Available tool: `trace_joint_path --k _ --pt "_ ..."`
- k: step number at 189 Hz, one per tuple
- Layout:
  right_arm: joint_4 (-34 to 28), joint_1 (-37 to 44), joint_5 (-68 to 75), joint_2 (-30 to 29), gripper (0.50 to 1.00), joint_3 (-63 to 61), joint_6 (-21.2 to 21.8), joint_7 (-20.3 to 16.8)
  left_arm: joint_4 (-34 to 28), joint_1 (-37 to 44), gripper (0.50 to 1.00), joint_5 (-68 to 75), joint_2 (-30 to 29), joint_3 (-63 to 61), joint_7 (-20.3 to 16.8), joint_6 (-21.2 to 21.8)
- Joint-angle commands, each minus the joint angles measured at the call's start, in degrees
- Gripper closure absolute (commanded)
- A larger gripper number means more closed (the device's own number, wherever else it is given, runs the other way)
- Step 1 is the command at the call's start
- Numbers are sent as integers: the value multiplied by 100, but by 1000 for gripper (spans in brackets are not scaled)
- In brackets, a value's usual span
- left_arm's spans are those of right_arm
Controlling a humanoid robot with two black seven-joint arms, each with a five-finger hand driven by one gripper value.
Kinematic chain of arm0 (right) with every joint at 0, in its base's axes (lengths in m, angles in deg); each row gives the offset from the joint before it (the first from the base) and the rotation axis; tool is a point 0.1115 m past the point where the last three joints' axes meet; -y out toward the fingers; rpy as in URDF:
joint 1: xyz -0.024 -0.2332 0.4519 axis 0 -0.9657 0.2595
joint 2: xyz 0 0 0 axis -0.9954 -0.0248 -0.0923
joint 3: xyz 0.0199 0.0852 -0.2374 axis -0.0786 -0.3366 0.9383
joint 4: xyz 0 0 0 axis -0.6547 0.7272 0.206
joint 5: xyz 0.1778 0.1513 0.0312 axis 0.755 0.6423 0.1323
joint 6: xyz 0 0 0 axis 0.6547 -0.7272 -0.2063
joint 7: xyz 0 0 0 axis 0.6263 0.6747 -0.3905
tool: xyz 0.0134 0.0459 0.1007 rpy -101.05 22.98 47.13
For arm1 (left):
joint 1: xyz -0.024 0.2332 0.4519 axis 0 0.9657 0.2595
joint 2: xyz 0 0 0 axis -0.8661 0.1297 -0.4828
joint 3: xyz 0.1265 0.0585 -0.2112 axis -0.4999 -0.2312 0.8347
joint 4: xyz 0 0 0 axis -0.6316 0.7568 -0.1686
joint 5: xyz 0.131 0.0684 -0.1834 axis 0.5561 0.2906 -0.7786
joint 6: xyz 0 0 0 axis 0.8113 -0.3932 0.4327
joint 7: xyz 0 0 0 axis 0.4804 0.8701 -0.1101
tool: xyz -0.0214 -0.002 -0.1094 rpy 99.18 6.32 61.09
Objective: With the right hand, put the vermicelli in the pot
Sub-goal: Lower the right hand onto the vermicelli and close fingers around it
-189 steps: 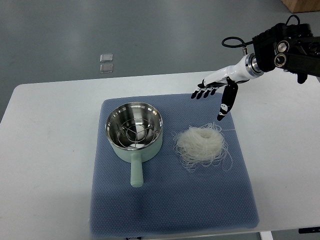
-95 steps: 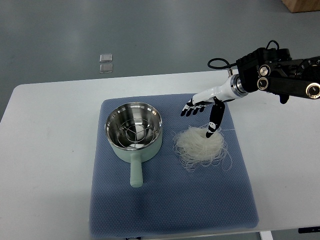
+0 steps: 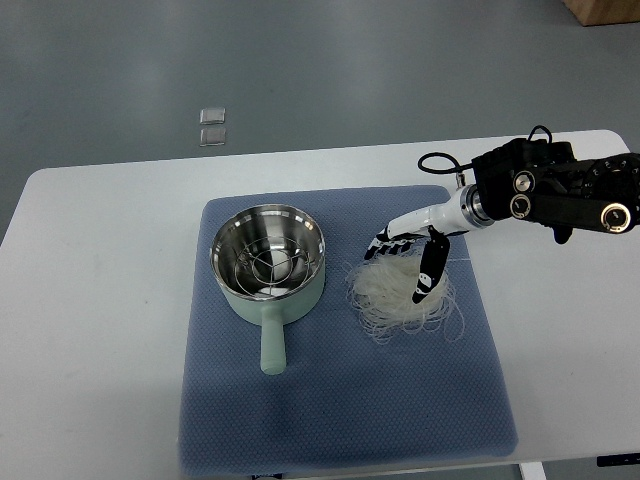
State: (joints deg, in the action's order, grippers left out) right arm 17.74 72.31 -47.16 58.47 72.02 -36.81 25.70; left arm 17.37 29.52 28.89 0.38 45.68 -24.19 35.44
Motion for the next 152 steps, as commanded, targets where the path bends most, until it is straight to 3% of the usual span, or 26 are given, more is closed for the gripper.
trace_joint_path --k 1,18,38,44,51,63,67,68,69,70,119,152 --pt "0 -106 -14 0 579 1 -63 22 0 4 500 -1 0 0 1 0" --pt "0 -177 -23 0 589 1 -248 31 0 4 500 -1 0 0 1 0" --pt "27 -352 -119 -44 658 1 -538 189 0 12 500 -1 0 0 1 0" --pt "44 -396 -216 -62 701 1 -634 286 0 4 500 -1 0 0 1 0" --pt "53 -449 -365 -79 785 9 -731 365 0 12 500 -1 0 0 1 0" --pt "71 -511 -550 -79 865 9 -801 400 0 12 500 -1 0 0 1 0" --pt "71 -546 -603 -79 922 9 -819 400 0 12 500 -1 0 0 1 0" --pt "71 -555 -629 -79 964 9 -828 400 0 4 500 -1 0 0 1 0" --pt "71 -555 -629 -79 965 9 -828 400 0 4 500 -1 0 0 1 0" --pt "71 -572 -655 -79 1000 9 -836 400 0 12 500 -1 0 0 1 0" --pt "53 -370 -761 149 1000 -79 -863 383 0 4 500 -1 0 0 1 0" --pt "-386 254 -664 466 1000 -96 -713 400 0 12 500 -1 0 0 1 0"
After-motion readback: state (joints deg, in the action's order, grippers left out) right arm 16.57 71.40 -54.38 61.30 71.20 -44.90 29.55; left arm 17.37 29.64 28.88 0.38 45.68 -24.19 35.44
